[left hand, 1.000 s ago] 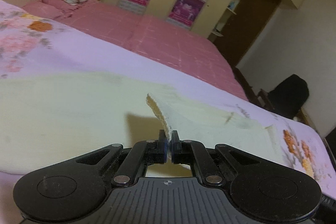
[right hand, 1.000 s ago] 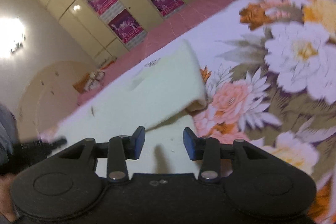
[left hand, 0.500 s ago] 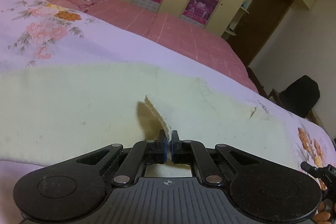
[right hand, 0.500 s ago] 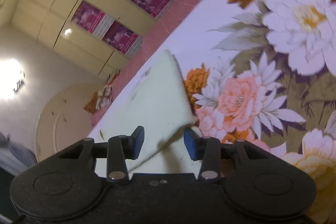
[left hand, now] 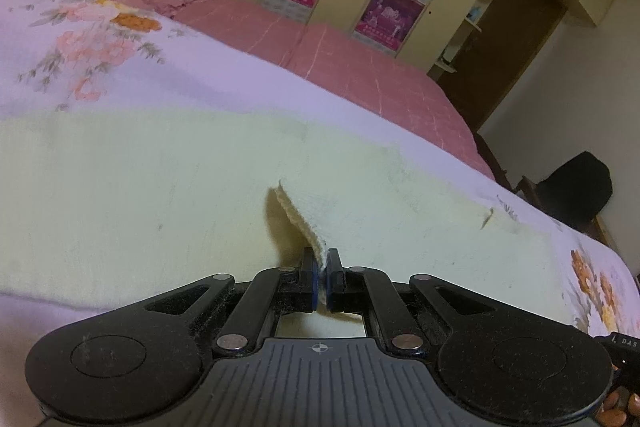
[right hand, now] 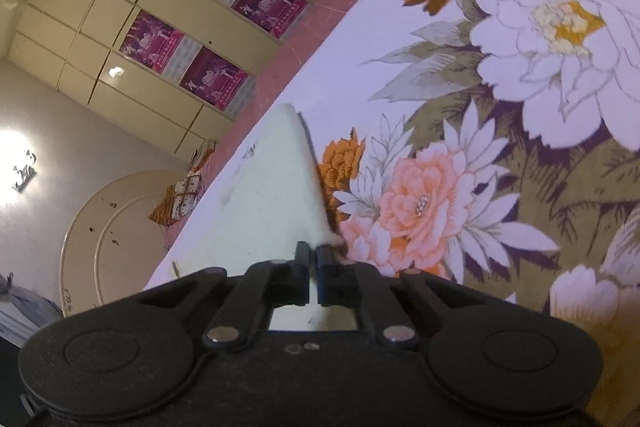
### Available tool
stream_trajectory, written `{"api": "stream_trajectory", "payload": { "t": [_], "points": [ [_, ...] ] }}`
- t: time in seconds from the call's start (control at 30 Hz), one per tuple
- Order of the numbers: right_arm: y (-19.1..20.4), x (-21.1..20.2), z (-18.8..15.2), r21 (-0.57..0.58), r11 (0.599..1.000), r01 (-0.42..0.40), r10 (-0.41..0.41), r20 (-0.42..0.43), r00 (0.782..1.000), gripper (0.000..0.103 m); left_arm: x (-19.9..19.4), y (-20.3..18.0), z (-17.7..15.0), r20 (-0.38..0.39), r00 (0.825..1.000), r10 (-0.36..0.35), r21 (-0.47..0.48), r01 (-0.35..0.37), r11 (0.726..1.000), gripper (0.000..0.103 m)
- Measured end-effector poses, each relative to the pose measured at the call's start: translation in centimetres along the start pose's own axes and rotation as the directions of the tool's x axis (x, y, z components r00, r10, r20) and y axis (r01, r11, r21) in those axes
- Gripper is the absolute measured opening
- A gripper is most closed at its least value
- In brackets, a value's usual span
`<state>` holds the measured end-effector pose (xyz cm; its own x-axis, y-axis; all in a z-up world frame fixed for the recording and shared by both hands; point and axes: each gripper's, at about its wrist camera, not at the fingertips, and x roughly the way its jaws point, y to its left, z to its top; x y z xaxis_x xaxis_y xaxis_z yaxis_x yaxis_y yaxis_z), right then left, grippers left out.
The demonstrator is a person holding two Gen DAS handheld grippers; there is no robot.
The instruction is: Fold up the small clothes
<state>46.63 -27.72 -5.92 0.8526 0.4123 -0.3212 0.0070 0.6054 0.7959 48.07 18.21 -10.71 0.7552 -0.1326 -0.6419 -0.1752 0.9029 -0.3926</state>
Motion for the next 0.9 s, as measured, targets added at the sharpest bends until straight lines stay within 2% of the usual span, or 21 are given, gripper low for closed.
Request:
{"api": "stream_trajectory", "payload": {
  "t": [0.17,0.23,0.27,0.3,0.33,0.37,0.4,0.53,0.63,0.77,0.9],
  "points": [
    [0.0,0.2,-0.1,0.014,1.0,0.009,-0.009,-0.005,1.0,0.003,0.9,0.1,-0.3,-0.051,0.999,0.018,0.038,-0.016,0.999,0.004],
    [0.2,-0.2,0.0,-0.008,1.0,0.01,-0.011,-0.022,1.0,0.011,0.6,0.4,-0.3,-0.05,0.999,0.003,0.031,-0.001,1.0,0.007],
    [0.6,-0.8,0.1,-0.034,0.999,-0.004,0.004,-0.022,1.0,0.025,0.3,0.6,-0.2,-0.047,0.999,0.002,0.026,-0.001,1.0,0.01],
    [1.0,-1.4,0.2,-0.064,0.998,-0.015,0.015,-0.007,1.0,0.031,-0.1,0.7,-0.2,-0.03,0.999,0.012,0.03,-0.011,0.999,0.013],
    [1.6,-2.1,0.4,-0.111,0.994,-0.019,0.021,0.014,1.0,0.032,-0.5,0.6,-0.1,-0.01,1.0,0.026,0.039,-0.025,0.999,0.028],
    [2.1,-2.4,0.7,-0.158,0.987,-0.015,0.02,0.033,0.999,0.033,-0.7,0.6,0.0,0.007,0.999,0.035,0.046,-0.035,0.998,0.048],
    [2.6,-2.5,1.4,-0.197,0.98,-0.01,0.02,0.048,0.999,0.033,-0.9,0.5,0.2,0.028,0.999,0.045,0.05,-0.047,0.998,0.053],
    [2.7,0.1,4.7,-0.232,0.973,0.01,0.005,0.064,0.998,0.033,0.3,0.3,1.3,0.026,0.997,0.066,0.058,-0.067,0.996,0.053],
    [2.2,3.5,6.7,-0.215,0.976,0.025,-0.018,0.036,0.999,0.033,1.8,0.0,1.5,0.004,0.994,0.108,0.085,-0.108,0.99,0.035],
    [1.3,7.1,8.0,-0.203,0.979,0.006,-0.012,-0.027,1.0,0.033,2.3,-0.8,1.2,0.025,0.991,0.132,0.14,-0.134,0.981,0.034],
    [1.8,8.1,8.0,-0.235,0.971,-0.038,0.029,-0.045,0.999,0.033,2.2,-1.2,0.7,0.046,0.989,0.142,0.181,-0.148,0.972,0.034]
  ]
}}
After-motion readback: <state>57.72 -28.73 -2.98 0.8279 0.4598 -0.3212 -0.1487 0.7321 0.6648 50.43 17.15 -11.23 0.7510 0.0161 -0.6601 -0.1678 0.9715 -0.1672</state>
